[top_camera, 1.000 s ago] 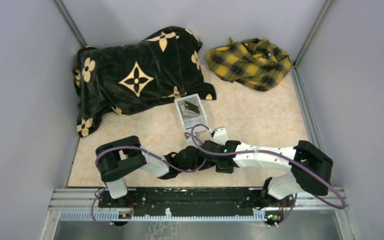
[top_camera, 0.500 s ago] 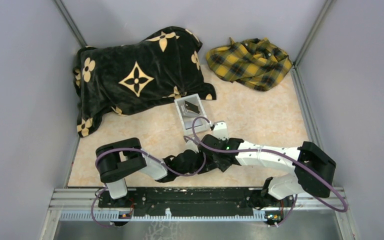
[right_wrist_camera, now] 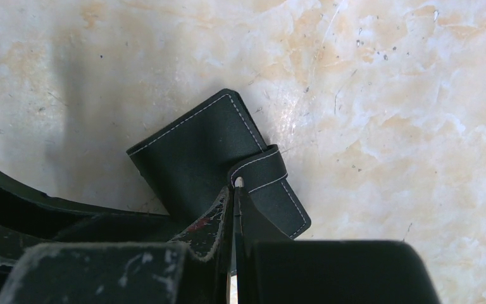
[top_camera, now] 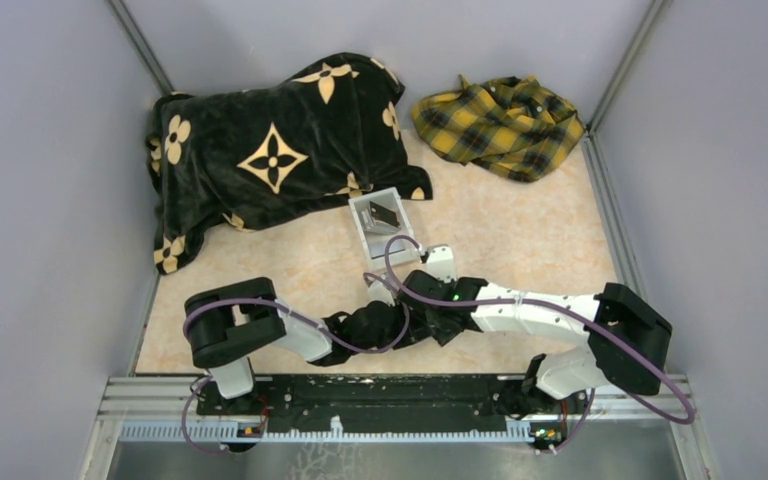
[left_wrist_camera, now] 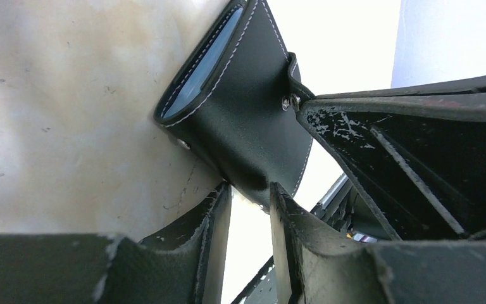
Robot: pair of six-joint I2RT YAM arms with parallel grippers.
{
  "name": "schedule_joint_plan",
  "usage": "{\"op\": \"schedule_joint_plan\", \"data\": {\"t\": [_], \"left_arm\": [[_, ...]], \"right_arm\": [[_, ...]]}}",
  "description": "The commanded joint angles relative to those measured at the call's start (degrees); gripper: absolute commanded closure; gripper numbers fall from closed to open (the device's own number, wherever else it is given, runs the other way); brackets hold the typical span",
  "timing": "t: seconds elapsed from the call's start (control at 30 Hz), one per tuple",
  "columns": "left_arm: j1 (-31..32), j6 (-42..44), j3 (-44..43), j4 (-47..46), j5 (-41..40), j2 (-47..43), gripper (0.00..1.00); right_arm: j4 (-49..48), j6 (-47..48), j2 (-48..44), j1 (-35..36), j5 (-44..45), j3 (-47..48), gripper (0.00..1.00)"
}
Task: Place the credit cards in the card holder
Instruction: Close the card holder at the center of the board.
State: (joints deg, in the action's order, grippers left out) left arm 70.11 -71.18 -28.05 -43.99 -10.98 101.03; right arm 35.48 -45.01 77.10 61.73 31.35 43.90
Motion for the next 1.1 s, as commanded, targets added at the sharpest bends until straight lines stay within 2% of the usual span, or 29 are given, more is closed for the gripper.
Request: {"op": "schedule_joint_plan", "data": {"t": [0.0, 1.07], "left_arm": [[0.15, 1.48, 2.44, 13.04, -3.31, 1.14, 0.62], [0.16, 2.75, -0.16, 14.84, -2.63, 2.94, 0.62]], "right_arm": [[-1.12, 0.28, -0.77, -0.08, -1.05, -0.81, 1.00], [2.12, 1.06, -2.43, -0.12, 2.49, -1.82, 1.00]]}}
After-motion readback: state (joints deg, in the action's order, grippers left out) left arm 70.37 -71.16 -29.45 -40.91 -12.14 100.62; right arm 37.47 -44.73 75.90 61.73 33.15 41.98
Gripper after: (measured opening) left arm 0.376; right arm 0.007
